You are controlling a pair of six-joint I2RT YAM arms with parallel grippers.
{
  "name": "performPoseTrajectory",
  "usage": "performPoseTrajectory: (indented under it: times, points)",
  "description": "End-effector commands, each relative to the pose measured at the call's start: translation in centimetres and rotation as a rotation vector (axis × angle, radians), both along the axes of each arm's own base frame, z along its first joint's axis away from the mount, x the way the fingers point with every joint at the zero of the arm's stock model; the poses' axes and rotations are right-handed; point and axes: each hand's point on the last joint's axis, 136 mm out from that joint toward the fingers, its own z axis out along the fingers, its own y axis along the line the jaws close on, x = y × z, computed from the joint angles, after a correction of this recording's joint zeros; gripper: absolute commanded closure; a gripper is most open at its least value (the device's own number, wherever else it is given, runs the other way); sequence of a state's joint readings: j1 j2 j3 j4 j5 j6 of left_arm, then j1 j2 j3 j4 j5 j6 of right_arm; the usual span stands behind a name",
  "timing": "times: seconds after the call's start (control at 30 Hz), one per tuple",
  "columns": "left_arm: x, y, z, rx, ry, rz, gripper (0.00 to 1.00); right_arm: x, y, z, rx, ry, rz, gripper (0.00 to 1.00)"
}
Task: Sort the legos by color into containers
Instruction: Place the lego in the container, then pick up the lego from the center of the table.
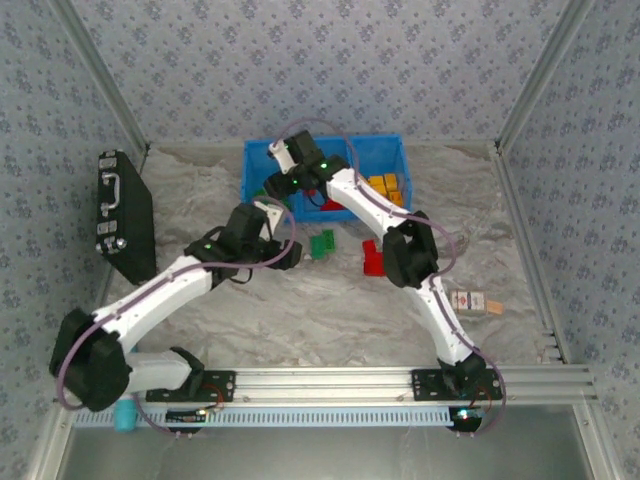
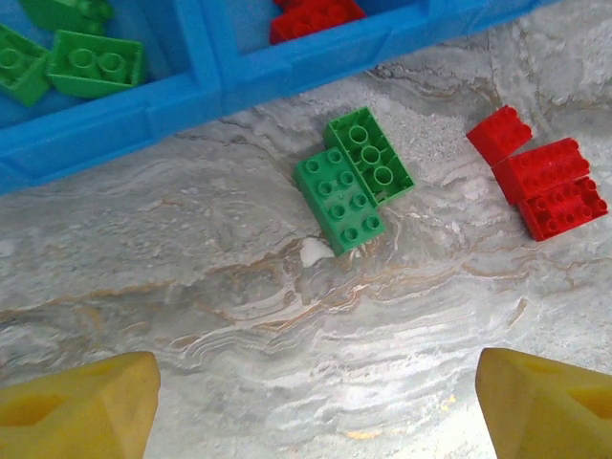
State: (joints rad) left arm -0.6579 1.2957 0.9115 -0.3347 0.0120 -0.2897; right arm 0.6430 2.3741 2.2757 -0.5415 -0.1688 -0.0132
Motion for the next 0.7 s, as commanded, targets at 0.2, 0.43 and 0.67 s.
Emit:
performPoseTrajectory:
  times: [0.2, 0.43, 0.67]
  points:
    - [2.4, -6.1, -3.9, 0.064, 0.063, -0.048, 0.16, -0.7, -13.2, 11.0, 0.053, -0.125, -0.161, 0.20]
    - [4.0, -8.4, -7.4, 0.121, 0.144, -0.042, 0.17, -5.2, -21.8, 12.1, 0.029, -0.213, -0.312, 0.00]
    - [4.4, -8.6, -10.4, 0.199, 0.230, -0.019, 0.20, -8.8, -26.9, 12.8, 0.016, -0.295, -0.434, 0.00]
